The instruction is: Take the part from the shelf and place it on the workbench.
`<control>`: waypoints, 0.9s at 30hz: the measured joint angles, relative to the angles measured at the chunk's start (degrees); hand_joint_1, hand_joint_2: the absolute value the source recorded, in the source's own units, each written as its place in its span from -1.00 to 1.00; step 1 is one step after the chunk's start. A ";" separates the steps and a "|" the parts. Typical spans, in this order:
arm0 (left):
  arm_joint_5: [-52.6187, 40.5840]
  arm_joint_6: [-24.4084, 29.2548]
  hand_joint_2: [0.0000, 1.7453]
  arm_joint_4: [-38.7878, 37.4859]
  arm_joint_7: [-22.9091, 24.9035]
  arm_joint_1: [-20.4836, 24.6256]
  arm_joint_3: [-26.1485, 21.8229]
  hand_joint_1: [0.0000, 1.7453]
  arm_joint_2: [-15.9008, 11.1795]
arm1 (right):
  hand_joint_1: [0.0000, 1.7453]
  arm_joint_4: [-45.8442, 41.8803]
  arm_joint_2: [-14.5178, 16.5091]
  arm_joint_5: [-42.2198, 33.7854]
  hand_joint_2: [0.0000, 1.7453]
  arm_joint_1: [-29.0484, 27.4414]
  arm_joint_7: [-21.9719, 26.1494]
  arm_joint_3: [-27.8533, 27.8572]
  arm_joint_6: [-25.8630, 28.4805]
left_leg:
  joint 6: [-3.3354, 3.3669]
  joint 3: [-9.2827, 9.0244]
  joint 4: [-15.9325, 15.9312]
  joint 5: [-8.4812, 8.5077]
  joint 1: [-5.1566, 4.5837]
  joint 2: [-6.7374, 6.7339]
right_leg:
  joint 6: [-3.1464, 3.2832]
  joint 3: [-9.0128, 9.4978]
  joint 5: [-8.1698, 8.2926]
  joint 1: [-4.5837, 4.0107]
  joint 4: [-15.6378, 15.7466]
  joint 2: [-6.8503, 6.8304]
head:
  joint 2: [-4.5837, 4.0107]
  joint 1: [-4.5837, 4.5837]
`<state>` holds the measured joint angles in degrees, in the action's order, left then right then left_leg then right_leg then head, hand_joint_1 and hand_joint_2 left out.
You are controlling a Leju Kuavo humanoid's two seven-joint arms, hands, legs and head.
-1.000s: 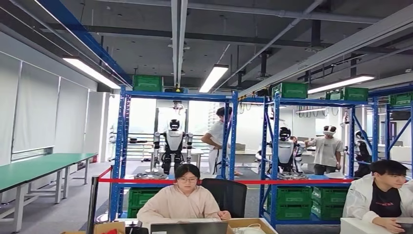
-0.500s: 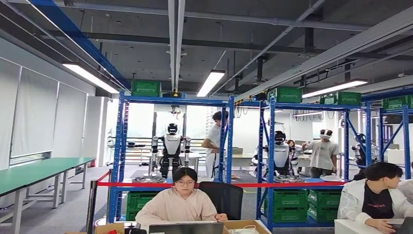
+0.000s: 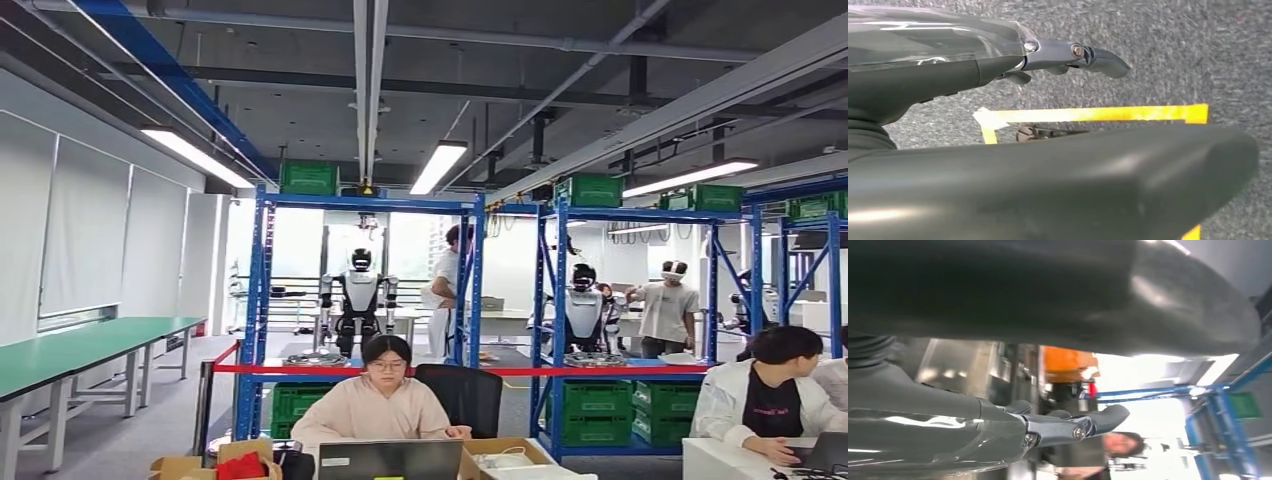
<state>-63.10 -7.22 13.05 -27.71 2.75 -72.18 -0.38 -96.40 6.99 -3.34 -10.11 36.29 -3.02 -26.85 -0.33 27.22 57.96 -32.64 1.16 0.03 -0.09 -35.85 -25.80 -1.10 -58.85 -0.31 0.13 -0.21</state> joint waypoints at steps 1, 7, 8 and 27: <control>0.00 0.02 -1.00 0.01 0.01 -0.03 -0.12 -1.00 0.12 | -1.00 0.68 -0.14 -0.29 -1.00 -0.20 -0.39 0.18 0.11 | 0.38 0.33 -0.06 0.29 0.01 -0.13 | -0.36 -0.28 -0.23 0.09 -0.19 0.07 | 0.00 -0.01; -0.13 0.45 -1.00 0.02 0.02 -0.19 -0.81 -1.00 0.36 | -1.00 7.44 -0.48 -1.69 -1.00 -1.17 -1.46 2.24 0.62 | 2.00 3.85 -0.12 3.44 -0.33 -0.62 | -1.72 -2.87 -11.21 0.97 -14.55 0.18 | 0.00 -0.02; -0.15 0.45 -1.00 0.02 0.02 -0.23 -0.93 -1.00 0.36 | -1.00 8.44 -0.48 -1.79 -1.00 -1.24 -1.40 2.63 0.60 | 2.00 4.55 -0.10 3.99 -0.46 -0.65 | -1.71 -2.06 -10.51 1.01 -15.10 0.19 | 0.00 -0.02; -1.64 0.39 -1.00 0.04 -0.55 -0.16 -1.84 -1.00 0.60 | -1.00 24.90 -1.17 4.94 -1.00 3.88 -4.66 6.14 5.78 | -1.01 2.20 5.94 1.31 0.08 -0.43 | 1.08 1.94 -0.86 -0.05 1.96 -0.83 | 0.00 -0.01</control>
<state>-64.74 -6.84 13.09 -28.26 2.59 -74.01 0.22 -71.50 5.81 1.61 -6.24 31.63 3.12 -21.07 -1.35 29.42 63.90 -31.33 1.24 -0.40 0.99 -33.91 -26.67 -1.14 -56.88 -1.14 0.13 -0.22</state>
